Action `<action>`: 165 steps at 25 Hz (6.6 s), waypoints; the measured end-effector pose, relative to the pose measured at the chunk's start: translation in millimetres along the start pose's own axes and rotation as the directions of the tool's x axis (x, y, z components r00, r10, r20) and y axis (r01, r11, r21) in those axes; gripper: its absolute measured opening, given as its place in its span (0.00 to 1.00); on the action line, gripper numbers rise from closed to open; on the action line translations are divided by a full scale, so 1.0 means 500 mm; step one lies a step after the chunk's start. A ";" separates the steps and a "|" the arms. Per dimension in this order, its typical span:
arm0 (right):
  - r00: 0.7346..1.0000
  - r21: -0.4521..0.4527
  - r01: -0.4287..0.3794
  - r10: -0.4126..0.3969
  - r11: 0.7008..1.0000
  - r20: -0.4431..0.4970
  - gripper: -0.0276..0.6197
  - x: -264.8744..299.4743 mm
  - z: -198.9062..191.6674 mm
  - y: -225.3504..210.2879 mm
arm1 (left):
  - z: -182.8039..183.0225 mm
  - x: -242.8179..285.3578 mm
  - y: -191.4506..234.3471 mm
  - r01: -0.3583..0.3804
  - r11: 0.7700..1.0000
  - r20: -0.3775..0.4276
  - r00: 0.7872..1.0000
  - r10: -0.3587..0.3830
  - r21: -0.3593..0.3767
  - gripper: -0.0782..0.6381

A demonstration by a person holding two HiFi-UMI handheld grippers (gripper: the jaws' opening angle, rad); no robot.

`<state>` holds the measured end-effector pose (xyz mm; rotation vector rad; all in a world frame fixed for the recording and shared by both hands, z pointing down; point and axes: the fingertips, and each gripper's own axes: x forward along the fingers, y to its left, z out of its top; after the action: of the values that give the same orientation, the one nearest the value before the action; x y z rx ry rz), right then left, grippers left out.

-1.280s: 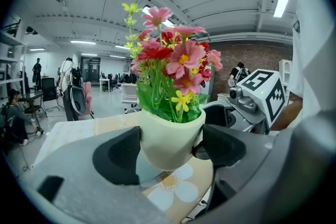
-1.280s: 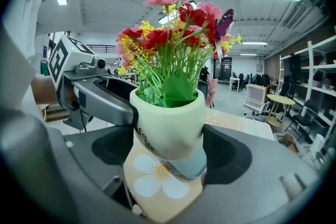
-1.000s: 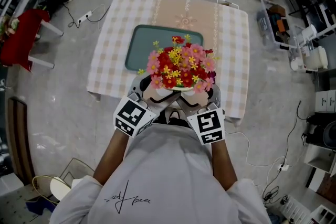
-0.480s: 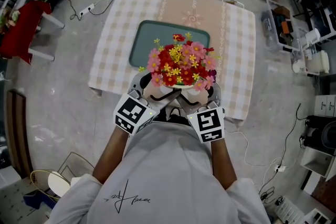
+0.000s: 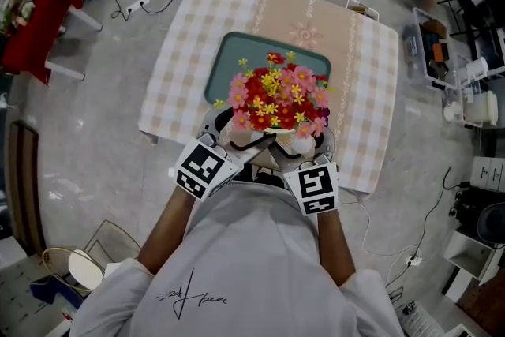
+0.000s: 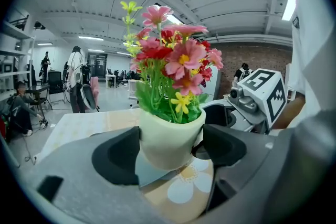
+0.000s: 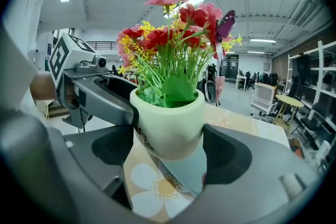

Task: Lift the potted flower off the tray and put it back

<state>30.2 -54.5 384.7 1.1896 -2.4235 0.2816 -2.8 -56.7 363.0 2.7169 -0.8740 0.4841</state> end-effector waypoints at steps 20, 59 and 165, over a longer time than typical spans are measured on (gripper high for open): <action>0.998 0.005 -0.048 0.048 0.999 -0.049 0.69 0.141 0.012 0.028 | -0.045 -0.014 0.137 -0.031 0.998 -0.032 0.999 0.030 -0.047 0.63; 0.978 0.055 -0.086 0.095 0.995 -0.188 0.69 0.324 -0.040 0.057 | -0.154 0.004 0.294 -0.019 0.990 -0.117 0.993 0.002 -0.138 0.63; 0.995 0.021 -0.043 0.045 0.999 -0.093 0.05 0.039 -0.106 -0.022 | -0.166 -0.066 0.081 -0.150 0.967 -0.017 0.989 0.150 -0.205 0.31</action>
<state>43.0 -56.0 440.8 1.1067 -2.3727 0.3661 -72.0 -44.1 431.4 2.4748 -1.0716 0.3999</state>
